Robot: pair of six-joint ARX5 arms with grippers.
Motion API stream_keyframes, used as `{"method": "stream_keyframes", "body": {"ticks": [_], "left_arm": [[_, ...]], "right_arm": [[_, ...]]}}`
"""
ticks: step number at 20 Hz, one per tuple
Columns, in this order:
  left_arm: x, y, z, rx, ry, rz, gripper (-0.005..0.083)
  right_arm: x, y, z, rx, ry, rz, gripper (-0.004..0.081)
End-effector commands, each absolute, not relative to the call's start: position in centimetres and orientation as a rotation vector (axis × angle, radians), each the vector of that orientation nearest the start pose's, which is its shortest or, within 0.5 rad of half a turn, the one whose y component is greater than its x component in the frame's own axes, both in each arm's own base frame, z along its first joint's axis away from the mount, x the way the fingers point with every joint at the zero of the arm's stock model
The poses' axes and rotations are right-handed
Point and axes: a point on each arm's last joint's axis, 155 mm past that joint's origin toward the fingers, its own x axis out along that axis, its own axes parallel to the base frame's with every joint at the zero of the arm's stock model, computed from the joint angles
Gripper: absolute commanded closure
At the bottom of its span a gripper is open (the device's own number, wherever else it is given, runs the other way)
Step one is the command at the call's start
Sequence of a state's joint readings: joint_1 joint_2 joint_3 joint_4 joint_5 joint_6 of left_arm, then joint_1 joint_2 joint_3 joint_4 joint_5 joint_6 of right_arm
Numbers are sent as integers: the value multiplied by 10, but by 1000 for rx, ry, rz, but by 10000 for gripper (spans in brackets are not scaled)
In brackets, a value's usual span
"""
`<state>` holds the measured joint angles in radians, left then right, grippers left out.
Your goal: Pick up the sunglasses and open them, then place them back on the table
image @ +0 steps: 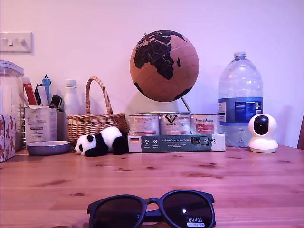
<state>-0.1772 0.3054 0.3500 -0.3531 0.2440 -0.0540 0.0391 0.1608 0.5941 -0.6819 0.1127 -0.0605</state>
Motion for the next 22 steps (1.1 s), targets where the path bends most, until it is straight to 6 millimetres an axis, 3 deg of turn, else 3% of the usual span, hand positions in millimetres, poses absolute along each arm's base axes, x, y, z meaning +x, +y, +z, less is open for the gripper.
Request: {"method": "stream_keyframes", "body": {"ticks": [1, 7, 10, 17, 22], "left_arm": [[222, -102, 165, -80, 387, -502, 790], [222, -102, 166, -80, 385, -502, 790], [223, -109, 177, -81, 340, -539, 790], [207, -140, 206, 84, 239, -738, 790], [194, -166, 199, 318, 278, -908, 790]], "right_arm": [[203, -12, 236, -68, 261, -65, 780], [203, -12, 236, -68, 260, -64, 780], [203, -2, 236, -61, 258, -7, 780], [197, 77, 227, 38, 322, 421, 780], [194, 113, 205, 138, 499, 612, 780]]}}
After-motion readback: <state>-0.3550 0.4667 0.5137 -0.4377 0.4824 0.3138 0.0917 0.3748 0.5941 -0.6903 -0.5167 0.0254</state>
